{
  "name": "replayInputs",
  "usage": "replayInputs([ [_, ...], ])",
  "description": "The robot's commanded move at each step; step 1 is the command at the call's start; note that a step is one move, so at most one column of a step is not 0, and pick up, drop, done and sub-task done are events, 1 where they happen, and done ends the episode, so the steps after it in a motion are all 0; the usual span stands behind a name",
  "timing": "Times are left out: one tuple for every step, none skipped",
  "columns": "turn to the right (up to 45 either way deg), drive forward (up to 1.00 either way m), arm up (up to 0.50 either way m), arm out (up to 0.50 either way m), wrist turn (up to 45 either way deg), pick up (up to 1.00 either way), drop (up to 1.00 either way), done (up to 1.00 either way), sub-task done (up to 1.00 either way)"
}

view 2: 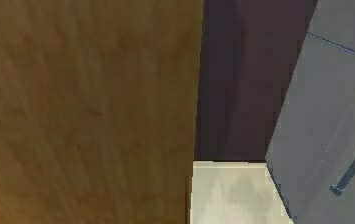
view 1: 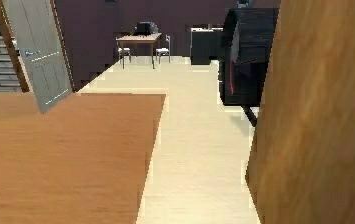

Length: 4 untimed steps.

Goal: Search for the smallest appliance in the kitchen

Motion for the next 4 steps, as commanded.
replayInputs([
  [0.0, 1.0, 0.0, 0.0, 0.0, 0.0, 0.0, 0.0, 0.0],
  [0.0, 1.0, 0.0, 0.0, 0.0, 0.0, 0.0, 0.0, 0.0],
  [0.0, 1.0, 0.0, 0.0, 0.0, 0.0, 0.0, 0.0, 0.0],
  [0.0, 1.0, 0.0, 0.0, 0.0, 0.0, 0.0, 0.0, 0.0],
])
